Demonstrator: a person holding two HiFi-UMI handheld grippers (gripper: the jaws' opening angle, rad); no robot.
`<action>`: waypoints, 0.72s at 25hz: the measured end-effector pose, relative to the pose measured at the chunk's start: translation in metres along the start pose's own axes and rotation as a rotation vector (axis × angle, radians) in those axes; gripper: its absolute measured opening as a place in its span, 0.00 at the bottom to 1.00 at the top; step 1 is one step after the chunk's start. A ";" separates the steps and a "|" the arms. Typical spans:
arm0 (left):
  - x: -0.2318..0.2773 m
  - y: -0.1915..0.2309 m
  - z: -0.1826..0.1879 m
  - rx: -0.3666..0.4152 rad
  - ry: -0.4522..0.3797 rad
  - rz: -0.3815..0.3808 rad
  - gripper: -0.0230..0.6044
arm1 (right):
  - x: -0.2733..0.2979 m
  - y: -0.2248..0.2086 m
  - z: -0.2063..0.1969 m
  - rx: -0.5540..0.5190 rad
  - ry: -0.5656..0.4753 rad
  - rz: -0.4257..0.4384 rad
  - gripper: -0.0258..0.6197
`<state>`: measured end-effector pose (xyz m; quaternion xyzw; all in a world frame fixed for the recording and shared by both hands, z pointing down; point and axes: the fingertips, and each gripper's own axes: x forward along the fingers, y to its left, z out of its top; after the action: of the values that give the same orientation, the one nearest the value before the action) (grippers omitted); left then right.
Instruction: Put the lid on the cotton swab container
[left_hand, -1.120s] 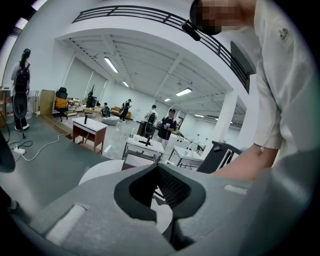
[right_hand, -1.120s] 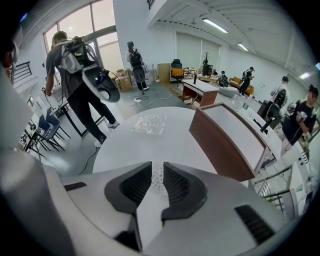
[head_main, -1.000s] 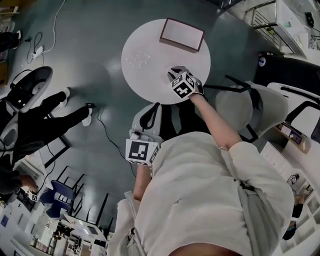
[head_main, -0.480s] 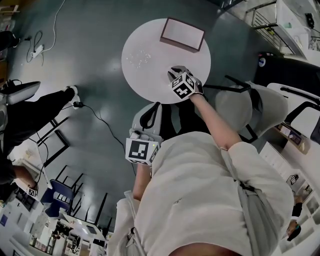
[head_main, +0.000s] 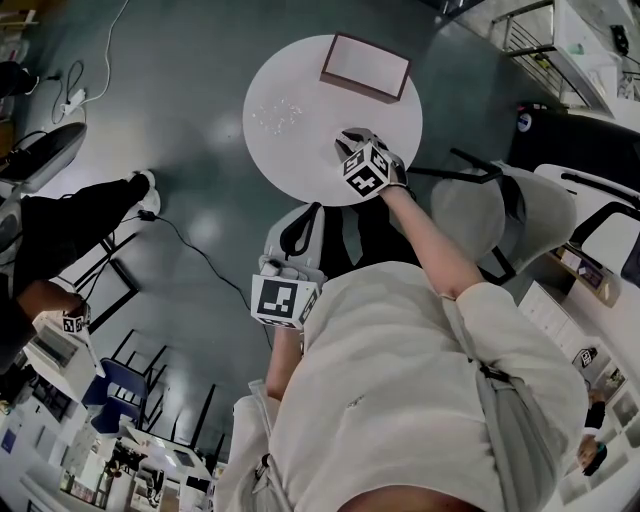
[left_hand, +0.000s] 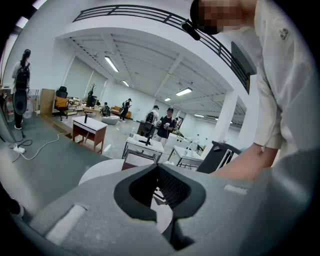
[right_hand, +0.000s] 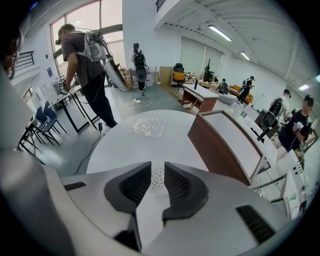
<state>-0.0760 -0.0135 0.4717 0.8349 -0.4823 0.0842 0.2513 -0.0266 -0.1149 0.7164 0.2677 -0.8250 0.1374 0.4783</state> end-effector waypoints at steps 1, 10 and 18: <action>0.000 0.000 0.001 0.000 -0.001 0.000 0.04 | -0.001 -0.001 0.000 -0.004 -0.004 -0.007 0.18; 0.001 0.001 0.003 -0.002 -0.001 0.001 0.04 | -0.005 -0.005 0.004 0.024 -0.024 -0.036 0.34; 0.006 0.002 0.003 -0.006 0.003 0.001 0.04 | 0.005 -0.001 0.004 0.035 0.000 0.010 0.43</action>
<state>-0.0747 -0.0204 0.4722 0.8339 -0.4824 0.0845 0.2544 -0.0307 -0.1187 0.7187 0.2720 -0.8238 0.1543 0.4728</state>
